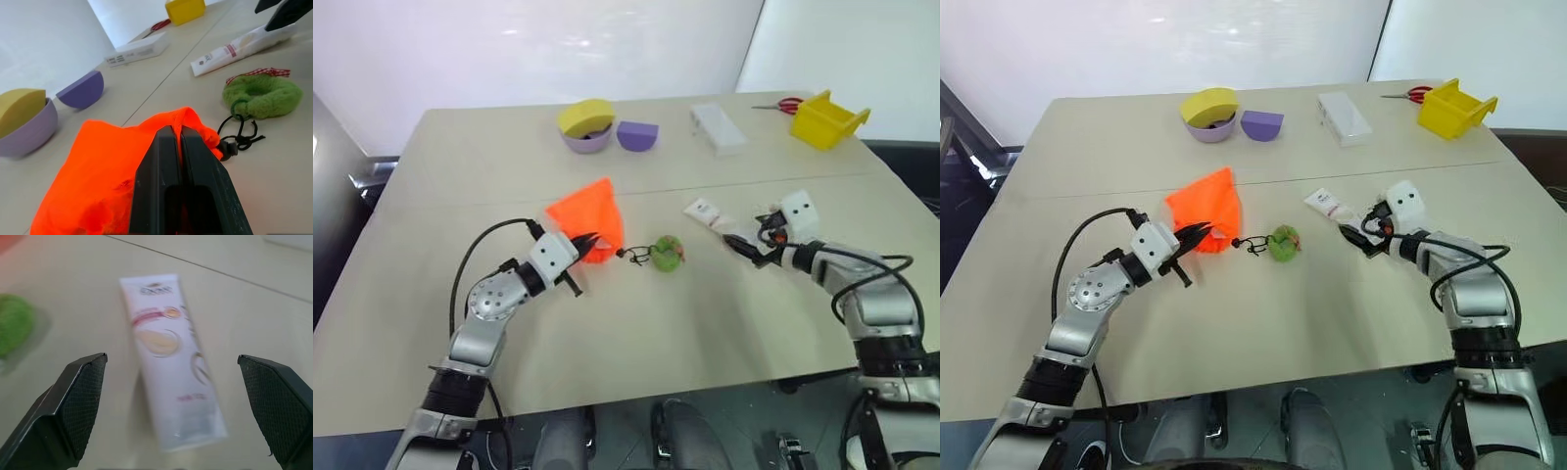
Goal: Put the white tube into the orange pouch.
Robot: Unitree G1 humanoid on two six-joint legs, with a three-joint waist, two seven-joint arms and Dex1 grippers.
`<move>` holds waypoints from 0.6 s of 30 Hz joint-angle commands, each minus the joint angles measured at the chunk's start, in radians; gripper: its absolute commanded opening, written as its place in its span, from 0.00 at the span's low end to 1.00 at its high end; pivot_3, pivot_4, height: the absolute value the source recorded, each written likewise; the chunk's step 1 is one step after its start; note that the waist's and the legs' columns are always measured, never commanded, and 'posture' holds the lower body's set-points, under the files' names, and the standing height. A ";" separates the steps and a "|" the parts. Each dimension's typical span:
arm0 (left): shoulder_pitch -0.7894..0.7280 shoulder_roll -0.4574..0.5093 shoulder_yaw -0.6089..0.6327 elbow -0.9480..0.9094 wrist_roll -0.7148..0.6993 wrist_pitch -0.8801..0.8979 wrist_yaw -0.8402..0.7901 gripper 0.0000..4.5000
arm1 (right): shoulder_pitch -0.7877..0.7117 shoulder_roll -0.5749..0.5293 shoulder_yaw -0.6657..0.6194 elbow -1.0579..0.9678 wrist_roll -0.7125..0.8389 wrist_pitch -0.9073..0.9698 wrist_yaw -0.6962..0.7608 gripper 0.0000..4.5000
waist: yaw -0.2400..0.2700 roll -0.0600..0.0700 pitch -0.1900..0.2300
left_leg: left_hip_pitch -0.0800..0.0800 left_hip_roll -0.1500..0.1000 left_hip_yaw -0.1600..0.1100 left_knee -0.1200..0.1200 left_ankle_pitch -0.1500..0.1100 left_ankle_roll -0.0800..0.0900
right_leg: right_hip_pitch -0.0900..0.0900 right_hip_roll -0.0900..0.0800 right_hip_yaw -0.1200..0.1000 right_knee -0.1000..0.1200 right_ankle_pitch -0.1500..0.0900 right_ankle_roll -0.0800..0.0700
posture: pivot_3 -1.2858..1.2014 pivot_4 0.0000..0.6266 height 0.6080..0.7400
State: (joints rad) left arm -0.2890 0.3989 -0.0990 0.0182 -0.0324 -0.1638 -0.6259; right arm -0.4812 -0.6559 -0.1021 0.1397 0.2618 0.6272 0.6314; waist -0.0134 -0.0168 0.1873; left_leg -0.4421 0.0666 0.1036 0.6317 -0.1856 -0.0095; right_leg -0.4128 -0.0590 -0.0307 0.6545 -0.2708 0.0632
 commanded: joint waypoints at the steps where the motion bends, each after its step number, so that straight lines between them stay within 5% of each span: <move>1: -0.014 -0.003 0.002 -0.024 -0.002 -0.020 0.010 0.01 | -0.061 -0.025 -0.011 0.028 0.023 0.092 0.022 1.00 | 0.000 0.000 0.000 | 0.000 0.000 0.000 0.000 0.000 0.000 | 0.000 0.000 0.000 0.000 0.000 0.000 | 0.52 0.24 1.00; 8: -0.008 -0.009 0.001 -0.032 0.000 -0.017 0.017 0.01 | -0.077 -0.028 0.009 0.117 -0.002 0.098 0.032 1.00 | 0.002 0.000 0.000 | -0.001 0.000 0.000 0.000 0.000 0.000 | -0.001 0.002 0.000 0.000 0.001 0.002 | 0.52 0.24 1.00; 11: -0.005 -0.008 -0.002 -0.038 -0.001 -0.013 0.018 0.00 | -0.061 -0.037 0.037 0.130 -0.039 0.048 0.039 0.80 | 0.001 0.000 0.000 | -0.001 0.000 0.000 0.000 0.000 0.001 | -0.001 0.002 0.000 0.000 0.001 0.002 | 0.52 0.24 1.00; 15: -0.002 -0.006 -0.003 -0.043 -0.002 -0.010 0.021 0.00 | -0.043 -0.026 0.028 0.088 -0.022 0.057 0.046 0.40 | 0.001 0.000 0.000 | -0.001 0.000 0.000 0.000 0.000 0.001 | -0.001 0.003 0.000 0.000 0.001 0.003 | 0.52 0.24 1.00; 18: -0.004 -0.006 -0.003 -0.041 -0.001 -0.009 0.022 0.00 | -0.023 -0.025 0.011 0.035 -0.002 0.058 0.054 0.40 | 0.001 0.000 0.000 | -0.001 0.000 0.000 0.000 0.000 0.001 | -0.001 0.003 0.000 0.000 0.001 0.003 | 0.52 0.24 1.00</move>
State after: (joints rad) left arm -0.2884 0.3914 -0.1038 0.0156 -0.0315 -0.1638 -0.6080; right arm -0.5053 -0.6755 -0.0612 0.2340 0.2392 0.6909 0.6745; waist -0.0122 -0.0168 0.1873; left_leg -0.4430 0.0668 0.1040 0.6314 -0.1858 -0.0089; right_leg -0.4139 -0.0561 -0.0304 0.6543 -0.2693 0.0663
